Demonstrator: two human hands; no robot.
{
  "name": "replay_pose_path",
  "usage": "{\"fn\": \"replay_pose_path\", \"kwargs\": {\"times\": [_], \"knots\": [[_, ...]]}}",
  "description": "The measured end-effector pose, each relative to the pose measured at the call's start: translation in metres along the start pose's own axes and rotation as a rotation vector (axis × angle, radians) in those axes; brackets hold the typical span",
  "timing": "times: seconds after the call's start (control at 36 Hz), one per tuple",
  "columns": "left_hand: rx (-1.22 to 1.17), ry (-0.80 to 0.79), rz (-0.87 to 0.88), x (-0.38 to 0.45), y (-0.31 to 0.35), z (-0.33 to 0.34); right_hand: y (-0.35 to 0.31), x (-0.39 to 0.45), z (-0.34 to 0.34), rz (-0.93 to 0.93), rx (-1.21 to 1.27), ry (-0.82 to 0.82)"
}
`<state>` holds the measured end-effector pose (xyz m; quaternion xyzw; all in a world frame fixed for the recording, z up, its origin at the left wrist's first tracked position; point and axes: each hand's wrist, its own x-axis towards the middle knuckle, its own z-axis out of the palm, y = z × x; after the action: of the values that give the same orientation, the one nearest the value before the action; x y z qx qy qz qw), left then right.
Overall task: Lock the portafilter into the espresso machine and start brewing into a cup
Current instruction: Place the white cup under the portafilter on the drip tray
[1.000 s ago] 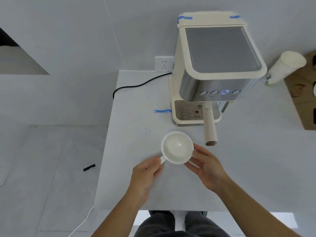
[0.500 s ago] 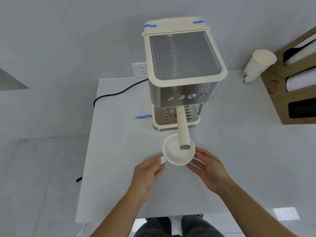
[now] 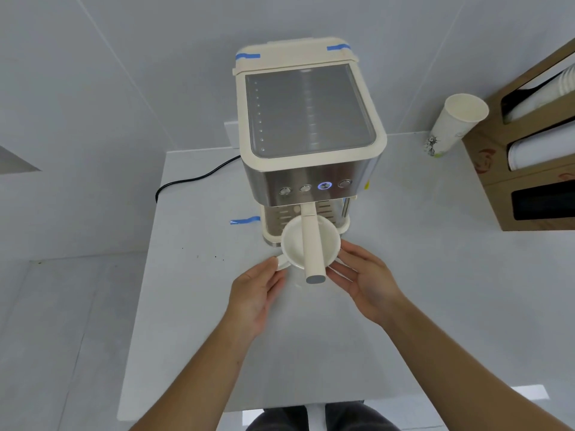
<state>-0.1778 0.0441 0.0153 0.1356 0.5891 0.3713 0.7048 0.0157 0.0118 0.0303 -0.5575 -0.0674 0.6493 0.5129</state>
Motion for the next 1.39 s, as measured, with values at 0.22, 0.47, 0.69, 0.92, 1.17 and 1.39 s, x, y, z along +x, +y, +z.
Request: {"fn": "replay_pose_path", "kwargs": {"times": [0.22,0.47,0.69,0.92,1.17,1.39], "knots": [[-0.097,0.011,-0.023,0.017,0.015,0.012,-0.010,0.012,0.021,-0.059,-0.026,-0.041],[-0.121,0.046,-0.051,0.028,0.026,0.020,-0.008,0.031,0.031,-0.108,-0.045,-0.022],[-0.178,0.056,-0.059,0.033,0.026,0.024,-0.004,0.042,0.034,-0.121,-0.018,0.098],[-0.189,0.088,-0.054,0.039,0.027,0.028,-0.003,0.043,0.035,-0.105,-0.010,0.200],[-0.186,0.105,-0.024,0.047,0.032,0.033,-0.006,0.042,0.035,-0.042,0.150,0.102],[-0.153,0.142,0.001,0.056,0.035,0.040,-0.015,0.037,0.040,0.004,0.201,0.042]]}}
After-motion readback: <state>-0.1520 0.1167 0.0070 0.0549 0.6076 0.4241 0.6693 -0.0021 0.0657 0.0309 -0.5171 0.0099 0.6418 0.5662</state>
